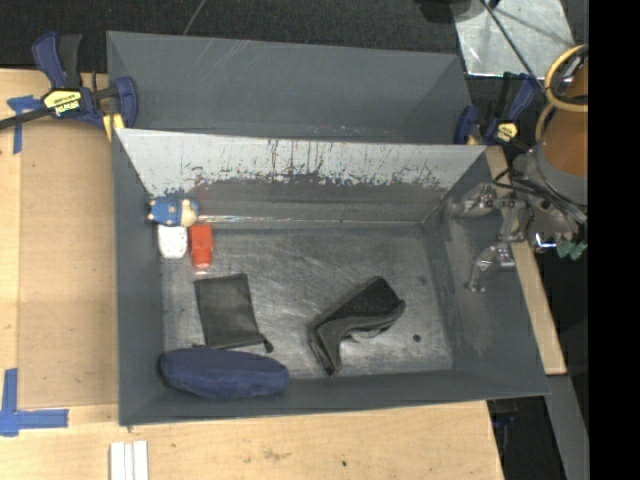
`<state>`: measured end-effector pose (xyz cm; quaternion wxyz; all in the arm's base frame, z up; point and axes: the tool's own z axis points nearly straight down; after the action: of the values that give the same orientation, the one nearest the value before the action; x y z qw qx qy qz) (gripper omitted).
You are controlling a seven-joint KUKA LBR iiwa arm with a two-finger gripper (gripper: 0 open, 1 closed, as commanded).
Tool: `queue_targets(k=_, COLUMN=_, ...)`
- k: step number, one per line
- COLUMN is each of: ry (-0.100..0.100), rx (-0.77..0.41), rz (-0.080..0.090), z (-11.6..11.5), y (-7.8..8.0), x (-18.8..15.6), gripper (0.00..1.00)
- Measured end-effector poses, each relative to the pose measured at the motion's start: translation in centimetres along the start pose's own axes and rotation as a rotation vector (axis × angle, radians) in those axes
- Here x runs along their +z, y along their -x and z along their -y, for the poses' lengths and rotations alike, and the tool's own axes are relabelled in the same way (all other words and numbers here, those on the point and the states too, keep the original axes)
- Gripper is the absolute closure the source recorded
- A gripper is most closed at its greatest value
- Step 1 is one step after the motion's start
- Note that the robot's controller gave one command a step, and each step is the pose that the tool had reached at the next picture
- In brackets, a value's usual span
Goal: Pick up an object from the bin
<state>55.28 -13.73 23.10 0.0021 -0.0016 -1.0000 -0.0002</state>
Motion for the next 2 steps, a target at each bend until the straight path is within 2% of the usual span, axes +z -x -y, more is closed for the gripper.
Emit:
queue_targets(k=1, ry=0.003, rx=-0.057, rz=-0.005, z=-3.1, y=-5.3, x=7.5, gripper=0.00)
queue_targets(k=2, ry=-0.007, rx=-0.087, rz=0.025, z=-7.4, y=-3.7, x=14.2, gripper=0.00)
